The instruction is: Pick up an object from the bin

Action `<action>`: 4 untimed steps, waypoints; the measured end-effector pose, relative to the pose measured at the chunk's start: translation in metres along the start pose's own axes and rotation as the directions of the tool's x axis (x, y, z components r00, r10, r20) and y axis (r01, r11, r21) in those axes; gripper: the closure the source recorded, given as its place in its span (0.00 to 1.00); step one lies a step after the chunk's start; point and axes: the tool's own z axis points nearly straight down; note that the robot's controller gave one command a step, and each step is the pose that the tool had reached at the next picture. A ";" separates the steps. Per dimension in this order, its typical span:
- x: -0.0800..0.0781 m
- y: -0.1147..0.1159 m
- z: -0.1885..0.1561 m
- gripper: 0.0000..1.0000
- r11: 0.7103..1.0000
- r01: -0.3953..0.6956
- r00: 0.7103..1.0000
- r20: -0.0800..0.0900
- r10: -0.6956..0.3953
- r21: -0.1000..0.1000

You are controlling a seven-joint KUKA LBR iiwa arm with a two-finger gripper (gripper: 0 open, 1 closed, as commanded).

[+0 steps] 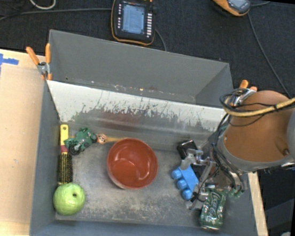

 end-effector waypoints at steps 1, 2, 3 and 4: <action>-0.002 0.000 -0.003 0.00 1.000 0.002 1.000 0.007 -0.002 0.001; -0.046 0.049 0.091 0.00 0.963 0.269 0.963 0.011 -0.269 0.004; -0.060 0.091 0.063 0.00 0.993 0.116 0.993 0.015 -0.115 0.000; -0.057 0.105 0.103 0.00 0.791 0.612 0.791 0.003 -0.612 0.001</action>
Offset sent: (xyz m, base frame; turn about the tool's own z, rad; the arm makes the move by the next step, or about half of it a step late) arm 0.0600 0.0702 -0.1343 -0.3864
